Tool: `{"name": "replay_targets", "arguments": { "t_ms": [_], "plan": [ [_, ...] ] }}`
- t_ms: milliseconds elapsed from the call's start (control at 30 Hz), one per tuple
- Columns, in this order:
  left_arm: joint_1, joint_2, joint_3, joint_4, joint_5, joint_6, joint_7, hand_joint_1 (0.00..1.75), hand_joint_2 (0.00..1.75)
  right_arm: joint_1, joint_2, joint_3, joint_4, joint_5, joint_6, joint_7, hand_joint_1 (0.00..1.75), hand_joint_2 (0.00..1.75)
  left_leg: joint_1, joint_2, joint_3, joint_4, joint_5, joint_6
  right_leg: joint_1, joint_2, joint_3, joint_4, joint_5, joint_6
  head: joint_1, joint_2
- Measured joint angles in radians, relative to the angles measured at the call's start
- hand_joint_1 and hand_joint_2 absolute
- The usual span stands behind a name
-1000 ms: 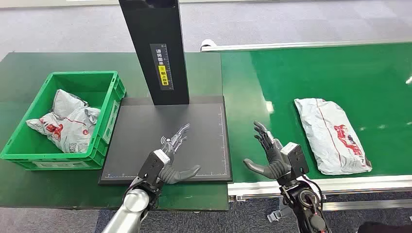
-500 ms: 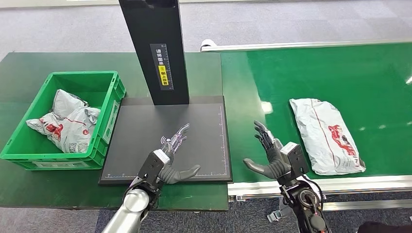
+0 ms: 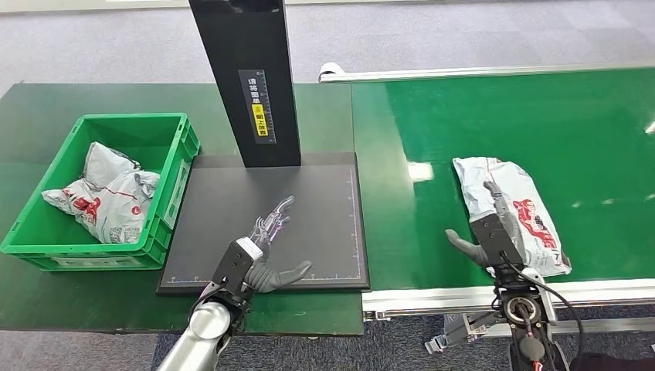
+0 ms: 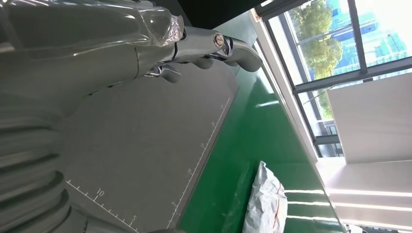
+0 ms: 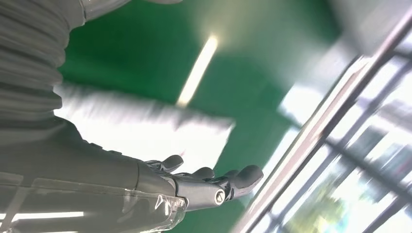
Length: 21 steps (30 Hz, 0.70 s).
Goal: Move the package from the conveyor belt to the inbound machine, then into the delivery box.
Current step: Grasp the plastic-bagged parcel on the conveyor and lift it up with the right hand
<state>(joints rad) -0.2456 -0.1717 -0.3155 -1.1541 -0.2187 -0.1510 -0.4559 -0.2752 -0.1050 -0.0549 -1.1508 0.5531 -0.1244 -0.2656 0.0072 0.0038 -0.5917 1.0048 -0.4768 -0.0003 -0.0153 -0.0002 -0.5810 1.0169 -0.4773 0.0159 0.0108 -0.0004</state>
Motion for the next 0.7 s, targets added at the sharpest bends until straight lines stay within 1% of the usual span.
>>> {"name": "replay_targets", "arguments": {
  "t_ms": [67, 133, 433, 467, 567, 667, 700],
  "plan": [
    [0.002, 0.0, 0.0, -0.008, 0.0, 0.001, 0.005, 0.0, 1.75, -0.014, -0.006, -0.032, 0.021, 0.065, -0.034, 0.027, 0.0, 1.75, 0.0, 0.0, 0.0, 0.0, 0.0, 0.0, 0.0, 0.0, 0.0, 0.0, 0.0, 0.0, 0.0, 0.0],
    [0.002, 0.0, 0.0, -0.014, 0.0, 0.001, 0.009, 0.0, 1.75, -0.023, -0.01, -0.055, 0.039, 0.093, -0.043, 0.04, 0.0, 1.75, 0.0, 0.0, 0.0, 0.0, 0.0, 0.0, 0.0, 0.0, 0.0, 0.0, 0.0, 0.0, 0.0, 0.0],
    [0.003, 0.0, 0.0, -0.024, 0.0, 0.001, 0.011, 0.0, 1.75, -0.036, -0.011, -0.091, 0.079, 0.103, -0.045, 0.048, 0.0, 1.75, 0.0, 0.0, 0.0, 0.0, 0.0, 0.0, 0.0, 0.0, 0.0, 0.0, 0.0, 0.0, 0.0, 0.0],
    [0.003, 0.0, 0.0, -0.024, 0.0, -0.001, 0.011, 0.0, 1.75, -0.037, -0.012, -0.091, 0.083, 0.113, -0.034, 0.061, 0.0, 1.75, 0.0, 0.0, 0.0, 0.0, 0.0, 0.0, 0.0, 0.0, 0.0, 0.0, 0.0, 0.0, 0.0, 0.0],
    [0.003, -0.001, 0.0, -0.025, -0.001, -0.011, 0.01, 0.0, 1.75, -0.046, -0.017, -0.092, 0.106, 0.172, 0.036, 0.142, 0.0, 1.75, 0.0, 0.001, 0.001, 0.0, 0.0, 0.0, 0.0, 0.0, 0.0, 0.0, 0.0, 0.0, 0.0, 0.0],
    [0.003, -0.001, 0.0, -0.025, -0.002, -0.014, 0.01, 0.0, 1.75, -0.049, -0.02, -0.091, 0.114, 0.188, 0.055, 0.164, 0.0, 1.75, 0.0, 0.001, 0.001, 0.0, 0.0, 0.0, 0.0, 0.0, 0.0, 0.0, 0.0, 0.0, 0.0, 0.0],
    [0.002, -0.004, 0.0, -0.025, -0.005, -0.017, 0.01, 0.0, 1.75, -0.054, -0.026, -0.093, 0.148, 0.218, 0.077, 0.2, 0.0, 1.75, 0.0, 0.0, 0.001, 0.0, 0.0, 0.0, 0.0, -0.001, 0.0, 0.0, 0.0, 0.0, 0.0, 0.0]
  ]
}}
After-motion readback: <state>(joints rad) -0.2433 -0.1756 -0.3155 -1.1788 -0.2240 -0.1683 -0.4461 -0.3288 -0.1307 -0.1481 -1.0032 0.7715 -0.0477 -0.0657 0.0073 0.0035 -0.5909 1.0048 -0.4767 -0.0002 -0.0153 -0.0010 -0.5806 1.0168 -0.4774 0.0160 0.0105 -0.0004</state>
